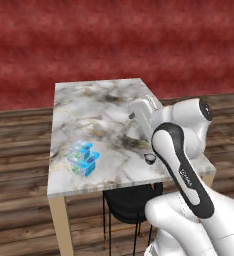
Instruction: Stack the yogurt containers by placing the smaller containers on top of the larger containers.
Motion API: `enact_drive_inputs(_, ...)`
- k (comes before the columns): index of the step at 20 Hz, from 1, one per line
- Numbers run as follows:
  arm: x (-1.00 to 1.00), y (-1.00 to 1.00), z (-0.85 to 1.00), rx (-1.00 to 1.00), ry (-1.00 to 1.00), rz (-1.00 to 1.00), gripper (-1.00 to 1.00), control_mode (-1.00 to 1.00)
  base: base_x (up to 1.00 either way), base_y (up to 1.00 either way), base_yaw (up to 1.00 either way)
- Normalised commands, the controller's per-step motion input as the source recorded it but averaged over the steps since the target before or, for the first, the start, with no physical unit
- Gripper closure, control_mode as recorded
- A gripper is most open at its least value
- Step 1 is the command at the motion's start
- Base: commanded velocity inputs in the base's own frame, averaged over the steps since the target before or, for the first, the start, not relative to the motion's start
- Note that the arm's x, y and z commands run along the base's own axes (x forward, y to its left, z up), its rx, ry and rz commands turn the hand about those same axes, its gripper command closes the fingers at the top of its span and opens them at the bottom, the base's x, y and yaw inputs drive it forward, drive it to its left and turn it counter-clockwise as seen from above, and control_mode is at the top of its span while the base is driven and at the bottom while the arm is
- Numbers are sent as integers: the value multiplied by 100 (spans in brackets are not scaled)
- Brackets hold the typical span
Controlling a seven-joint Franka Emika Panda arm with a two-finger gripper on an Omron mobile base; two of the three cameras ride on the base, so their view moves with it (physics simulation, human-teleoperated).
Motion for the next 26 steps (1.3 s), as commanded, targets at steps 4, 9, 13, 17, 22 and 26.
enact_drive_inputs(4,-45,-38,54,0,43,0,-100,-100,0,0,0)
enact_drive_inputs(9,-23,-19,17,-3,46,2,-100,-100,0,0,0)
enact_drive_inputs(13,0,-6,0,-6,39,13,-100,-100,0,0,0)
enact_drive_inputs(17,0,0,0,-10,33,21,-100,-100,0,0,0)
enact_drive_inputs(22,0,-2,0,-11,18,26,-100,-100,0,0,0)
enact_drive_inputs(26,-6,-7,0,-7,1,26,-100,-100,0,0,0)
